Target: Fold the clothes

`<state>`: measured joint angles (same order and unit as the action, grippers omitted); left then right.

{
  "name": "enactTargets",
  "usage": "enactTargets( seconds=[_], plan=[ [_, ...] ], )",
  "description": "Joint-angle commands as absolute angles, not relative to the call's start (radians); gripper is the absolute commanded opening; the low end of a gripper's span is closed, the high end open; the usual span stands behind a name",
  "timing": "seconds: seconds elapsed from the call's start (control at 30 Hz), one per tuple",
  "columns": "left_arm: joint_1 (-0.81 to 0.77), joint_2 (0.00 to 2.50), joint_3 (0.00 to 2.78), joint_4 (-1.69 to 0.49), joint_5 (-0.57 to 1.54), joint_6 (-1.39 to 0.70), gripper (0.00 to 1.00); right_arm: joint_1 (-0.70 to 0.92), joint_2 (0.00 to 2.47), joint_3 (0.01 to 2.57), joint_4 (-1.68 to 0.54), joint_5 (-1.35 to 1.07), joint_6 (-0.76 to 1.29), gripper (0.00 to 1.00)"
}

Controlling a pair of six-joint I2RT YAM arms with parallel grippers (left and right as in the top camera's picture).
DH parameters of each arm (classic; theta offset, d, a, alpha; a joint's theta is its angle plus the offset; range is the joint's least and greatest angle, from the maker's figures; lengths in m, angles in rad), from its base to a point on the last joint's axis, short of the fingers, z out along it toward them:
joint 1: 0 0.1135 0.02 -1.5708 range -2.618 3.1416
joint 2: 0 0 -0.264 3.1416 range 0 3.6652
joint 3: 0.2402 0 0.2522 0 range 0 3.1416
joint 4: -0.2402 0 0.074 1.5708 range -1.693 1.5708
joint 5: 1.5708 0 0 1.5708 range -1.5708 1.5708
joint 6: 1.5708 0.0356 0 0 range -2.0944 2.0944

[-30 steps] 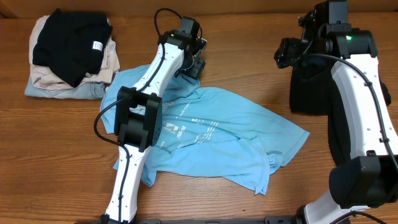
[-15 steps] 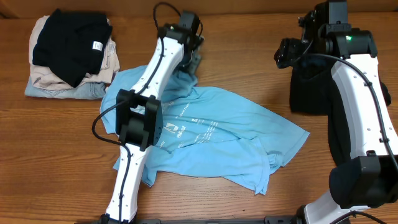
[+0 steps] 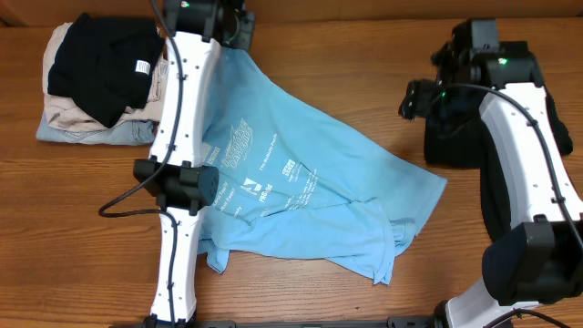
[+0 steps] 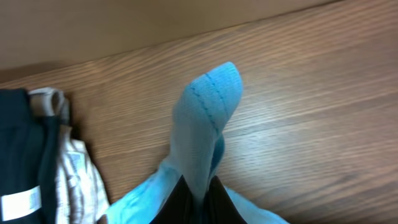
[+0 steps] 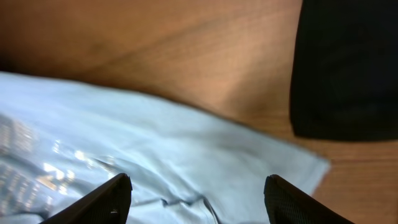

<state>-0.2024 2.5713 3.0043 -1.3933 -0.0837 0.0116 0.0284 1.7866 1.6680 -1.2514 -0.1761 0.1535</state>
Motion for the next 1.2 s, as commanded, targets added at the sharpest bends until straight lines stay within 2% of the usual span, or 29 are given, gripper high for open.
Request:
enactTargets(
  seconds=[0.0, 0.17, 0.37, 0.87, 1.17],
  plan=[
    [-0.167, 2.557, 3.027, -1.401, -0.102, -0.008, 0.04, 0.033, 1.781, 1.591, -1.235, -0.176, 0.154, 0.72],
    [-0.104, 2.557, 3.027, -1.400, -0.135, -0.008, 0.04, 0.033, 1.781, 1.481, -1.163, -0.176, 0.158, 0.72],
    [-0.060, 2.557, 3.026, -1.421, -0.131, -0.007, 0.04, 0.033, 1.783, 1.356, -1.007, -0.154, 0.190, 0.64],
    [-0.055, 2.557, 3.026, -1.440, -0.130, -0.009, 0.04, 0.033, 1.787, 1.097, -0.577, -0.052, 0.233, 0.63],
    [-0.055, 2.558, 3.026, -1.460, -0.103, -0.024, 0.04, 0.033, 1.839, 1.048, -0.403, -0.025, 0.156, 0.59]
  ],
)
